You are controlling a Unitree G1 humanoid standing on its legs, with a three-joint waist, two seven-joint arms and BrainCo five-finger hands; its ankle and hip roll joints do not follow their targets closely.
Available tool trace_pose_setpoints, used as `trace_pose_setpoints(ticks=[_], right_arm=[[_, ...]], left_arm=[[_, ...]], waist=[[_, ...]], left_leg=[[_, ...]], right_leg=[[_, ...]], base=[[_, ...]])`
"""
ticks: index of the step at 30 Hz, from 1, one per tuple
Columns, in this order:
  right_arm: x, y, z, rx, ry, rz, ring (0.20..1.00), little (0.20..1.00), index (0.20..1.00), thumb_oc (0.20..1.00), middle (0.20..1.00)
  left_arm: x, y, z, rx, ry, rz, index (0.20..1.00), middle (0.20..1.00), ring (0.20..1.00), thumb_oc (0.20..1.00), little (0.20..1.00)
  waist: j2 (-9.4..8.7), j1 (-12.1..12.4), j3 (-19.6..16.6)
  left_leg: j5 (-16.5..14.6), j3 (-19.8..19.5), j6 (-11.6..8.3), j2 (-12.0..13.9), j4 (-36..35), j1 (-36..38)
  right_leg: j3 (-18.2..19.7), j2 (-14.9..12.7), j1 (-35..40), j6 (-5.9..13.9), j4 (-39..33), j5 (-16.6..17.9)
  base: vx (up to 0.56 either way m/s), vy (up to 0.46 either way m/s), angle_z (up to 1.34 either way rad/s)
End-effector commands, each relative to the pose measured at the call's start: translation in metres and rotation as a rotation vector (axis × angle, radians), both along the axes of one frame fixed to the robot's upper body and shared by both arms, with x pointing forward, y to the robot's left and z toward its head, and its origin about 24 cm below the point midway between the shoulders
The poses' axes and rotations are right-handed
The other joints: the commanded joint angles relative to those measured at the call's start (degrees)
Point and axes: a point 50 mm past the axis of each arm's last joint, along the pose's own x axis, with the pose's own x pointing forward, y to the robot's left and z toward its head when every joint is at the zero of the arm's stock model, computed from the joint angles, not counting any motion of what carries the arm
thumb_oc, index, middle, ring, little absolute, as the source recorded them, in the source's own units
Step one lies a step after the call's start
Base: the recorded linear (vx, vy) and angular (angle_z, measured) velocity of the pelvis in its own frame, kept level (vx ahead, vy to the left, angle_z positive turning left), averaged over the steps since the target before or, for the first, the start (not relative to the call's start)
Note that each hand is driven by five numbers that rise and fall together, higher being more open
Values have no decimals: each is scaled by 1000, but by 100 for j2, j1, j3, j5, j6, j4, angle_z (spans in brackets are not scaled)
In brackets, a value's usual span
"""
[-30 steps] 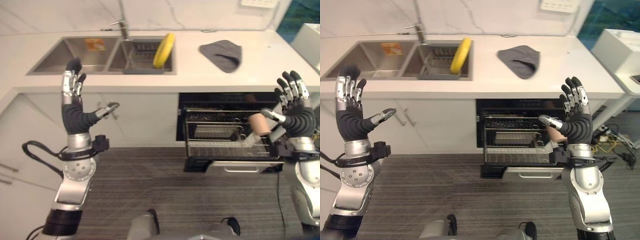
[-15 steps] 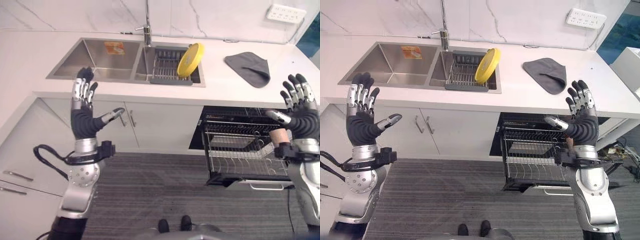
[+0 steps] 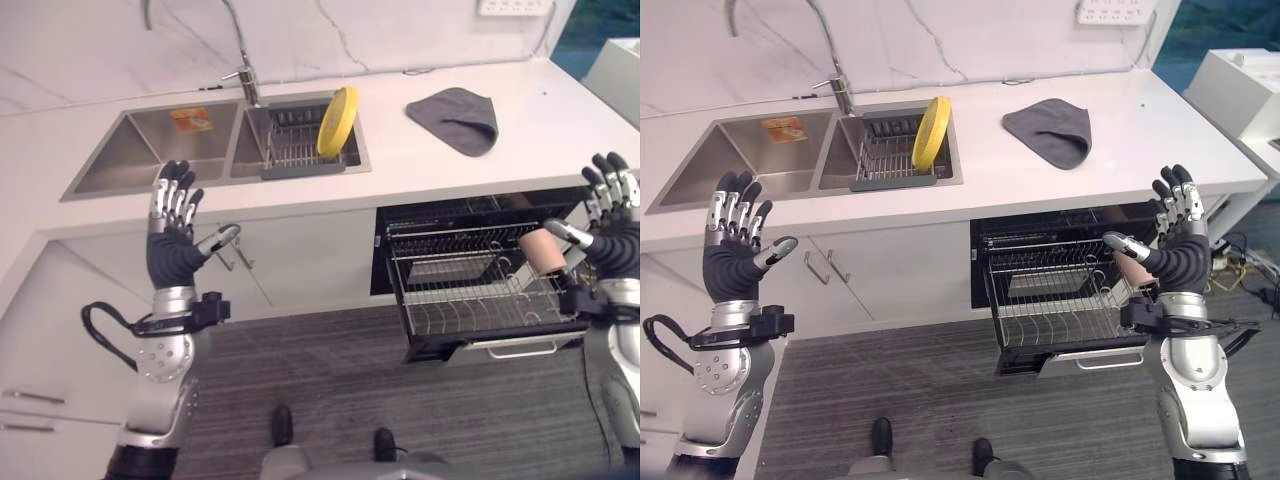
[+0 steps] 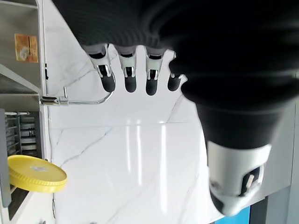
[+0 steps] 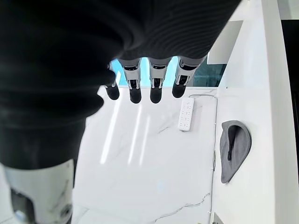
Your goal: Place the dishes in the dishwasher.
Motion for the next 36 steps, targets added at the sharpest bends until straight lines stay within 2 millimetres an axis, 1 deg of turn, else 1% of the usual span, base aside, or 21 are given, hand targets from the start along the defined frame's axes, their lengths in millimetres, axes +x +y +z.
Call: trace_pose_setpoints(ticks=[1,3,4,6,8,9,13,14,17,19,20,22,23,24,26,28,30,31,32,33,36], right_arm=[[-11,10,40,-53,-242,61,1000,1000,1000,1000,1000],[-15,13,39,-31,-261,53,1000,1000,1000,1000,1000],[-16,15,39,-21,-275,46,1000,1000,1000,1000,1000],[-18,16,40,-21,-298,17,1000,1000,1000,1000,1000],[-17,17,39,-16,-301,9,1000,1000,1000,1000,1000],[-16,17,37,-11,-290,9,1000,1000,1000,1000,1000],[-14,19,27,64,-233,81,1000,1000,1000,1000,1000],[-12,18,23,77,-213,93,1000,1000,1000,1000,1000],[-12,14,22,127,-204,140,1000,1000,1000,1000,1000],[-12,14,17,219,-185,208,1000,1000,1000,1000,1000],[-12,15,16,225,-183,213,1000,1000,1000,1000,1000],[-10,20,10,254,-171,224,1000,1000,1000,1000,1000],[-12,22,7,271,-168,234,1000,1000,1000,1000,1000],[-13,22,4,282,-166,240,1000,1000,1000,1000,1000],[-15,21,2,284,-163,242,1000,1000,1000,1000,1000],[-12,23,1,276,-139,224,1000,1000,1000,1000,1000],[-8,26,1,267,-113,237,1000,1000,1000,1000,1000],[-7,27,2,225,-95,235,1000,1000,1000,1000,1000],[-7,26,2,217,-91,234,1000,1000,1000,1000,1000],[-7,24,2,201,-81,224,1000,1000,1000,1000,1000],[-3,19,4,152,-55,213,1000,1000,1000,1000,1000]], left_arm=[[-11,4,22,32,-133,2,1000,1000,1000,1000,1000],[-7,3,27,57,-132,-6,1000,1000,1000,1000,1000],[-5,4,30,79,-130,-2,1000,1000,1000,1000,1000],[-3,6,33,98,-128,-2,1000,1000,1000,1000,1000],[-3,5,34,112,-123,-8,1000,1000,1000,1000,1000],[-2,4,34,128,-120,-7,1000,1000,1000,1000,1000],[-4,13,33,155,-127,149,1000,1000,1000,1000,1000],[-3,21,34,157,-126,225,1000,1000,1000,1000,1000],[-4,28,34,167,-128,304,1000,1000,1000,1000,1000],[-5,34,28,115,-88,341,1000,1000,1000,1000,1000],[-5,34,27,108,-84,344,1000,1000,1000,1000,1000],[-7,36,24,117,-83,369,1000,1000,1000,1000,1000],[-9,37,23,129,-80,375,1000,1000,1000,1000,1000],[-11,38,23,148,-77,383,1000,1000,1000,1000,1000],[-12,39,21,148,-59,389,1000,1000,1000,1000,1000],[-12,40,17,113,-28,380,1000,1000,1000,1000,1000],[-12,39,14,92,-14,370,1000,1000,1000,1000,1000],[-12,37,13,87,-5,344,1000,1000,1000,1000,1000],[-12,37,13,87,-4,339,1000,1000,1000,1000,1000],[-12,35,11,82,8,323,1000,1000,1000,1000,1000],[-11,37,5,29,40,307,1000,1000,1000,1000,1000]], waist=[[-130,137,-295],[-180,166,-307],[-216,181,-294],[-271,244,-273],[-279,277,-248],[-277,278,-217],[-271,250,-121],[-314,227,-72],[-424,229,-36],[-468,215,-21],[-478,208,-20],[-549,154,23],[-566,119,59],[-564,101,81],[-536,74,64],[-503,63,-20],[-452,5,-113],[-390,-46,-170],[-381,-55,-175],[-355,-79,-186],[-314,-13,-147]], left_leg=[[620,116,11,-192,17,161],[476,124,139,-389,9,300],[386,93,248,-512,9,392],[286,-26,439,-723,9,463],[237,-126,546,-834,10,513],[199,-174,627,-892,10,556],[106,-98,726,-922,9,683],[45,-29,709,-906,9,750],[-20,78,634,-856,9,812],[-88,139,595,-830,9,864],[-107,148,588,-829,9,879],[-252,235,547,-803,9,1021],[-344,276,551,-764,9,1147],[-402,308,570,-725,9,1255],[-408,316,591,-666,9,1330],[-381,402,548,-548,9,1413],[-357,516,449,-410,41,1556],[-250,740,306,-215,231,1558],[-218,785,282,-173,306,1534],[-12,943,162,10,770,1382],[230,728,-3,86,1847,824]], right_leg=[[-378,-466,307,67,-3,-59],[-525,-699,257,245,213,-5],[-546,-822,129,333,523,67],[-526,-951,-42,373,1027,129],[-500,-977,-191,351,1427,236],[-464,-963,-353,337,1798,333],[-510,-901,-741,346,2650,551],[-637,-892,-900,335,2468,517],[-916,-875,-716,363,1549,442],[-971,-817,-611,378,803,430],[-976,-819,-606,389,678,476],[-1006,-940,-748,511,174,1036],[-1046,-1014,-908,566,140,1268],[-1085,-1045,-996,581,181,1331],[-1063,-968,-966,544,227,1148],[-1160,-879,-863,494,213,927],[-1143,-796,-795,376,201,799],[-1151,-699,-681,244,168,709],[-1160,-683,-657,222,157,698],[-1208,-623,-551,127,101,652],[-1159,-529,-361,-41,1,556]], base=[[129,369,12],[147,378,15],[144,334,21],[186,397,27],[171,352,41],[154,320,35],[114,194,10],[106,54,-10],[128,-114,-44],[122,-168,-42],[132,-195,-48],[218,-352,-41],[309,-478,-33],[288,-439,-29],[260,-398,-14],[250,-377,11],[263,-302,-8],[244,-275,-20],[267,-351,2],[185,-255,-1],[179,-192,0]])
